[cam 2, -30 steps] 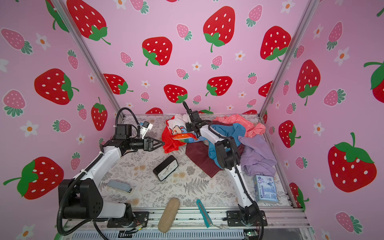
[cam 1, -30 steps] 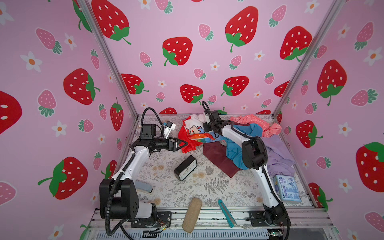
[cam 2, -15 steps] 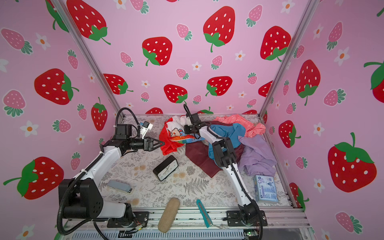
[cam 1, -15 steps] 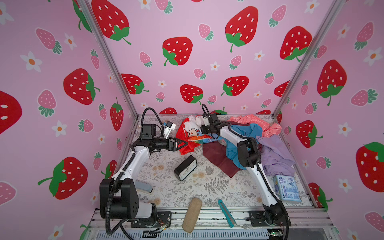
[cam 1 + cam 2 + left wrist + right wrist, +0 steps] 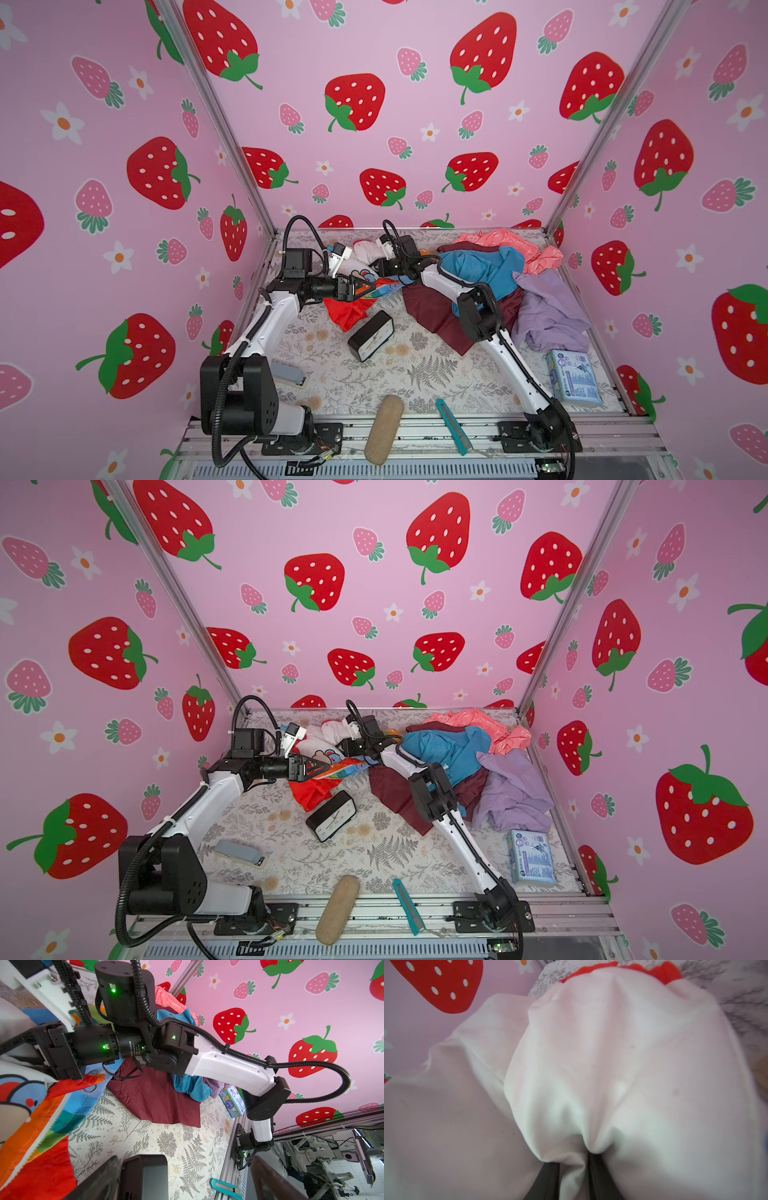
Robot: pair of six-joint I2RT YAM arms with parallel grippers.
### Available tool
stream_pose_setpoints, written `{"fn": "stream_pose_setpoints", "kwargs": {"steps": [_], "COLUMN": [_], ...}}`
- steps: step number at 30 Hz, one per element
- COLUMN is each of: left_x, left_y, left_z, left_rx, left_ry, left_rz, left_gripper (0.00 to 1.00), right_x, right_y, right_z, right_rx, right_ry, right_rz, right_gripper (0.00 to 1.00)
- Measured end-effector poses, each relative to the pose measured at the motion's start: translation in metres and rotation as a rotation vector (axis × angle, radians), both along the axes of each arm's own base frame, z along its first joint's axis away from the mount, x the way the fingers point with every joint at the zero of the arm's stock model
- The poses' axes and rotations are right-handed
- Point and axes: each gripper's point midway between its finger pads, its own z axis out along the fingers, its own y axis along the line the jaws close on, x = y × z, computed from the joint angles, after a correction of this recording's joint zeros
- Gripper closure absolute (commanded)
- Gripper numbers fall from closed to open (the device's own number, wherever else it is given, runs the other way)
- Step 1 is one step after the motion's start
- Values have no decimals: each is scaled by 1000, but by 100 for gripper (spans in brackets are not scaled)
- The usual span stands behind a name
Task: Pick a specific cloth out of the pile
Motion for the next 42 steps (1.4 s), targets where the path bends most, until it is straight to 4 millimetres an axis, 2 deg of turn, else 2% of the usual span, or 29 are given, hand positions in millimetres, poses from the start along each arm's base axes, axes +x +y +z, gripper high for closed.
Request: {"fn": "stream_pose_setpoints", "kwargs": {"steps": [6,15,21,25,27,28,31,37,39,41,42], "left_x": [0,0,1,2,2,2,2,2,1,1,1], "left_y": [0,0,1,2,2,2,1,0,-2,-3,-3], "left_z": [-1,-1,-2,-4,-4,-4,-3,0,0,0,0], "left_rx": [0,0,7,14,13,13,9,6,6,6,6], "left_ry": [3,3,5,14,15,16,17,13,12,12,11], "left_rz": [0,0,7,14,15,16,20,19,14,11,11], "left_gripper": [1,1,1,1,1,1,1,1,1,1,1], "right_x": [-14,-17,-19,-15,-15,-14,-9,11,22,33,40], "right_y": [21,37,40,34,27,23,1,-52,-69,-82,-90], "right_z": [2,16,20,26,28,31,50,134,154,159,155], "right_rx": [102,233,289,305,294,288,261,266,247,202,166], "right_ry": [45,64,62,46,43,42,17,-126,-173,-202,-209], "right_rz": [37,52,79,97,101,97,77,1,-38,-82,-111], "right_gripper": [73,72,59,51,49,45,40,35,35,35,35]}}
